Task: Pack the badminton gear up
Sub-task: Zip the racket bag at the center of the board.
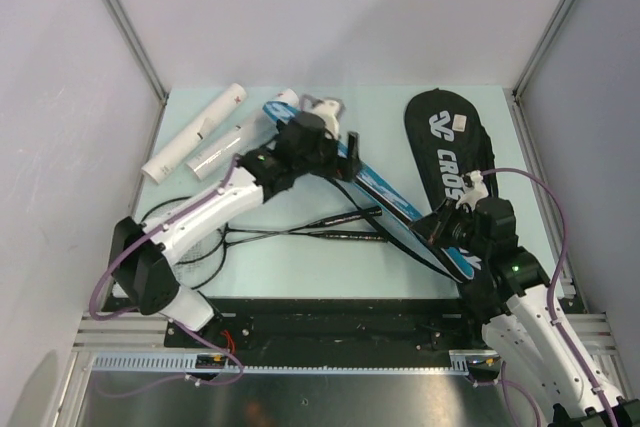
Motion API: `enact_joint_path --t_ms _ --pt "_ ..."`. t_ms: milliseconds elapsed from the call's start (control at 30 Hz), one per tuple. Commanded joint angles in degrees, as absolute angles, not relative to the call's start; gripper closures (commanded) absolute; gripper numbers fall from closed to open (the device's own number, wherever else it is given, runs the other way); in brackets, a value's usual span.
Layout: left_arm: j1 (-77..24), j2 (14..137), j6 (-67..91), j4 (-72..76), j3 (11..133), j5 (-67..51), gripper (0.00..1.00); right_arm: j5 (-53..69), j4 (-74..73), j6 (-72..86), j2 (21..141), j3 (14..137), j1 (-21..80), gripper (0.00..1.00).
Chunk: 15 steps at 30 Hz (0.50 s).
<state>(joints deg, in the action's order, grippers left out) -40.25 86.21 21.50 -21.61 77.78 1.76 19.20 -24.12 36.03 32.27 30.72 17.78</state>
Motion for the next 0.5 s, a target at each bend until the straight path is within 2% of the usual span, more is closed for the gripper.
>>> enact_joint_path --t_ms 0,100,267,400,467 --pt "-47.55 87.36 32.96 -22.06 76.74 2.81 0.01 20.92 -18.98 37.09 30.85 31.99 17.67 1.0" --pt "-47.46 86.14 46.53 -22.5 73.84 3.16 0.0 20.83 -20.03 36.57 30.76 32.69 17.67 1.0" --pt "-48.69 78.95 59.9 -22.41 68.74 4.49 0.0 20.74 -21.62 35.68 30.32 33.49 17.67 1.0" --pt "-48.6 74.8 71.52 -17.51 60.42 -6.47 0.0 21.18 -21.36 35.51 30.41 33.57 17.84 1.0" --pt "-48.6 72.52 78.35 -11.46 56.62 -8.26 0.0 21.27 -21.79 35.42 30.32 33.84 17.93 1.0"
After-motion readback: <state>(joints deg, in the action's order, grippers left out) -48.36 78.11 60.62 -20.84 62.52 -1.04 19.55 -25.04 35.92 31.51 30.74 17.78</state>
